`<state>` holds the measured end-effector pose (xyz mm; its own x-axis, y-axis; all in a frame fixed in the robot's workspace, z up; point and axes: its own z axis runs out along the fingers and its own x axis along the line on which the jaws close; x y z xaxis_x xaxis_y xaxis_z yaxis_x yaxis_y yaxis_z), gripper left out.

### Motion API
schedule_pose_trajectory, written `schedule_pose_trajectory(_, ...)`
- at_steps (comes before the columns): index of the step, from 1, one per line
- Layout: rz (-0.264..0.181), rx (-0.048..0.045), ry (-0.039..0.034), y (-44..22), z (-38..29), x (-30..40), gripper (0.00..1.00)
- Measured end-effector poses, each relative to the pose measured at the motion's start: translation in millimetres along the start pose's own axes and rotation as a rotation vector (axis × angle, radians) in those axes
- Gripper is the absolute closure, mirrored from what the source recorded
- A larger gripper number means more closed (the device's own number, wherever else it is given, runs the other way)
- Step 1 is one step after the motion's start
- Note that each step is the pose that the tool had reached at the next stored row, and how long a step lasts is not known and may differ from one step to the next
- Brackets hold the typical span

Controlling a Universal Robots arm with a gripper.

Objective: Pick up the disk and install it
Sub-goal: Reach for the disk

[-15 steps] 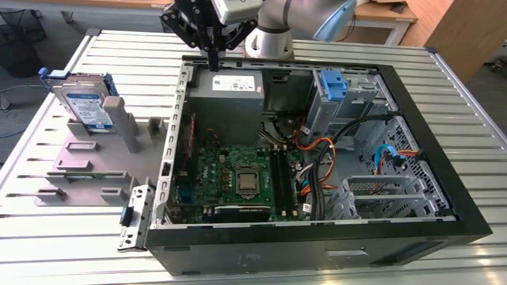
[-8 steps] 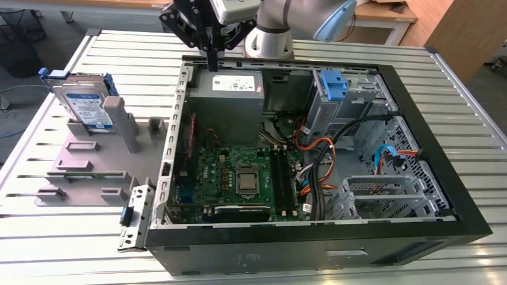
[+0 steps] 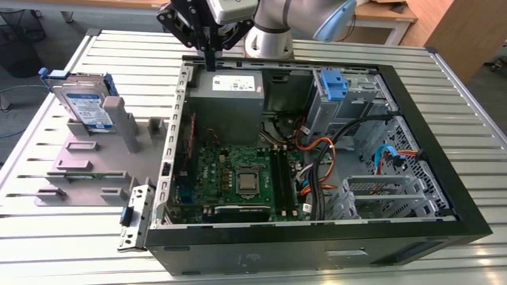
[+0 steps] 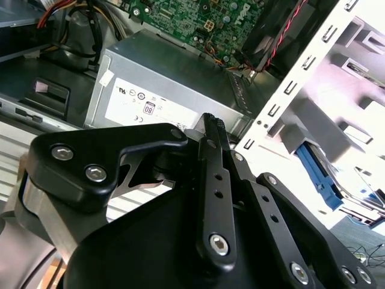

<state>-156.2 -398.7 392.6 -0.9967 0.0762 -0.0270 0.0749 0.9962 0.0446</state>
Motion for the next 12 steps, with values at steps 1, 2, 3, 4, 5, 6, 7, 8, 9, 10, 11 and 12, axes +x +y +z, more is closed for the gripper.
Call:
schedule_pose_trajectory(1, 0.000, 0.0000, 0.0000, 0.0, 0.0, 0.5, 0.89)
schedule_pose_trajectory(2, 0.000, 0.0000, 0.0000, -0.1, 0.0, 1.1, 0.89)
schedule_pose_trajectory(3, 0.000, 0.0000, 0.0000, -0.1, 0.0, 1.6, 0.89)
schedule_pose_trajectory(4, 0.000, 0.0001, 0.0000, -0.2, -0.1, 2.2, 0.89)
schedule_pose_trajectory(5, 0.000, 0.0000, 0.0000, -0.2, -0.1, 2.8, 0.89)
schedule_pose_trajectory(6, 0.000, 0.0000, 0.0000, -0.2, -0.1, 3.3, 0.89)
schedule_pose_trajectory(7, 0.000, 0.0000, 0.0000, -0.2, -0.1, 3.4, 0.89)
schedule_pose_trajectory(8, 0.000, 0.0000, 0.0000, -0.2, -0.1, 3.6, 0.89)
schedule_pose_trajectory(9, 0.000, 0.0001, 0.0000, -0.3, -0.1, 3.7, 0.89)
schedule_pose_trajectory(10, 0.000, 0.0001, 0.0000, -0.3, -0.1, 3.7, 0.89)
schedule_pose_trajectory(11, 0.000, 0.0000, 0.0000, -0.3, -0.1, 3.9, 0.89)
schedule_pose_trajectory(12, 0.000, 0.0000, 0.0000, -0.3, -0.1, 4.1, 0.89)
